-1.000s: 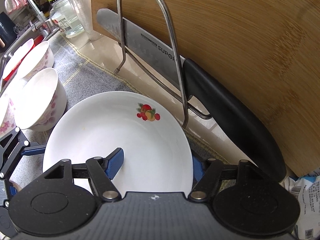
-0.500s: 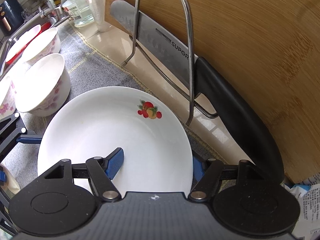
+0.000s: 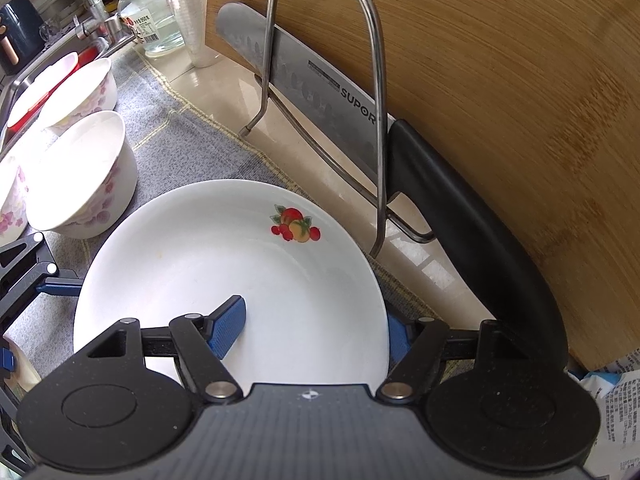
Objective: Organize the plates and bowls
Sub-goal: 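Lift the floral plate off the towel with both tools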
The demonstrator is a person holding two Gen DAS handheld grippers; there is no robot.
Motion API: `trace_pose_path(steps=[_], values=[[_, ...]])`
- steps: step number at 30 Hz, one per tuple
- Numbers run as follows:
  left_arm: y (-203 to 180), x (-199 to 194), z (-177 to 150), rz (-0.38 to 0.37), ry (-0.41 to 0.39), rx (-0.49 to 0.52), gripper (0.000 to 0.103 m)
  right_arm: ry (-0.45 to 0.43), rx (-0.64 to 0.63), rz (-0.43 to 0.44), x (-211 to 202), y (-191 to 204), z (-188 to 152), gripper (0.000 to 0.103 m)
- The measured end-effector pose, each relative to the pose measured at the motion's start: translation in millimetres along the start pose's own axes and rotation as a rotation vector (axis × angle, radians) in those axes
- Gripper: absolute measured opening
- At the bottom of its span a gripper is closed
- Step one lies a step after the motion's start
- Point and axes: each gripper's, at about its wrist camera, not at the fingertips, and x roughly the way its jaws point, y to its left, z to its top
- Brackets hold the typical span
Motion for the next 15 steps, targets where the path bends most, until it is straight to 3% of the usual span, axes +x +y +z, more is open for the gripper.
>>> trace_pose_path(steps=[15], values=[[-3.8, -5.8, -0.5, -0.013, 0.004, 0.008, 0.094, -0.005, -0.003, 0.018, -8.8, 1.9, -2.4, 0.076]])
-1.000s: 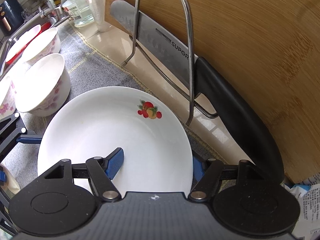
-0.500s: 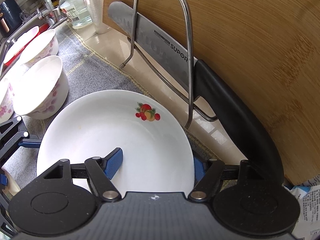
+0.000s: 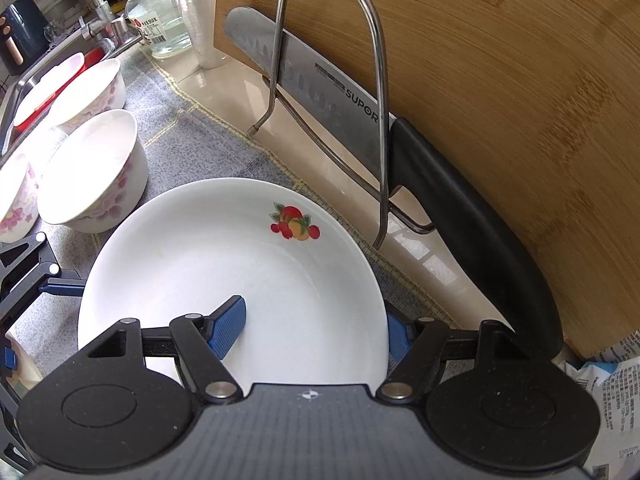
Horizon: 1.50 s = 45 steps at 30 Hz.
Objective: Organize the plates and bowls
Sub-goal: 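Lift the floral plate off the towel with both tools, then carry the floral plate with both tools over the plate stack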
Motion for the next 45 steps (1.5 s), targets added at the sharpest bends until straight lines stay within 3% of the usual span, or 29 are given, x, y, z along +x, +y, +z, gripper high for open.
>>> trace_pose_path(steps=[27, 45], values=[[-15.0, -27.0, 11.9, -0.013, -0.027, 0.019, 0.094, -0.061, 0.015, -0.017, -46.5, 9.1, -14.9, 0.076], [-59.2, -24.2, 29.7, -0.13, -0.046, 0.106, 0.094, -0.102, 0.134, -0.101, -98.7, -12.0, -75.1, 0.076]])
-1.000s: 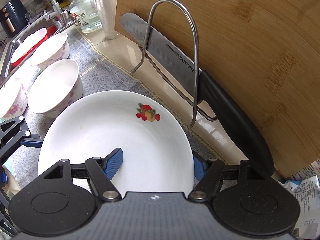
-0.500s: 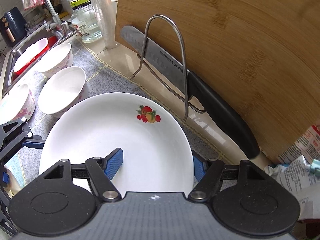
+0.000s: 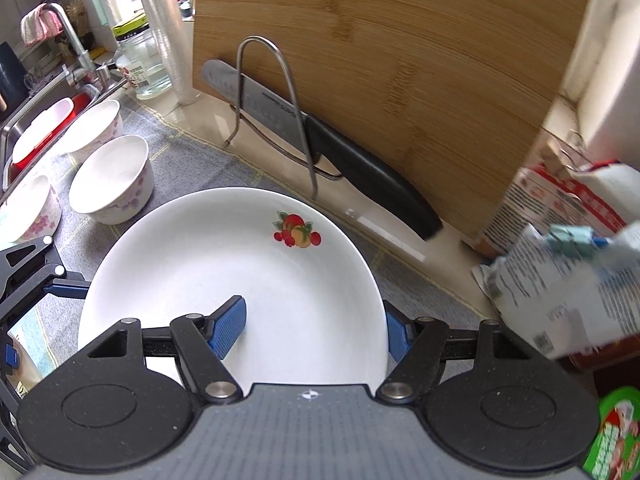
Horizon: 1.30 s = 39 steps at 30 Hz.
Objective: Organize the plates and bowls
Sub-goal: 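Carry the floral plate with both tools over the plate stack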
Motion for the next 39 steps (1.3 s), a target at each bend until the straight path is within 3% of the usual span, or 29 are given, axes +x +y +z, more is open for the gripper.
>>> trace_pose_path(steps=[21, 39], values=[[-53.7, 12.9, 5.4, -0.149, 0.046, 0.097, 0.094, 0.003, 0.152, -0.086, -47.9, -24.8, -79.7, 0.076], [-63.7, 18.8, -4.1, -0.176, 0.124, 0.094, 0.094, 0.028, 0.187, -0.068, -39.8, -25.1, -105.1, 0.076]])
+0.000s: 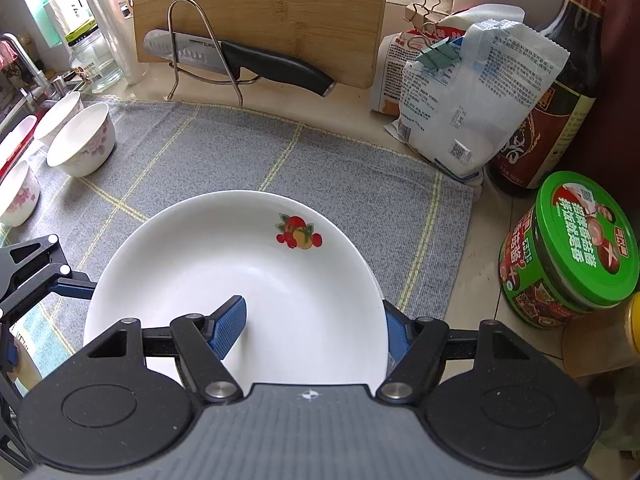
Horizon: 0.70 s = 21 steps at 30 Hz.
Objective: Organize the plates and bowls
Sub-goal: 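Carry the floral plate with both tools over the plate stack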
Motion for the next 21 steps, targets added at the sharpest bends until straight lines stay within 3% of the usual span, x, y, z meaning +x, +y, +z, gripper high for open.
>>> trace_pose_path(steps=[7, 21], values=[[1.2, 1.1, 3.7, 0.003, 0.016, -0.012, 0.094, -0.002, -0.028, -0.036, 1.4, 4.6, 0.6, 0.076], [3.2, -1.4, 1.3, 0.021, 0.038, -0.023, 0.094, 0.019, -0.041, -0.024, 14.6, 14.9, 1.5, 0.076]])
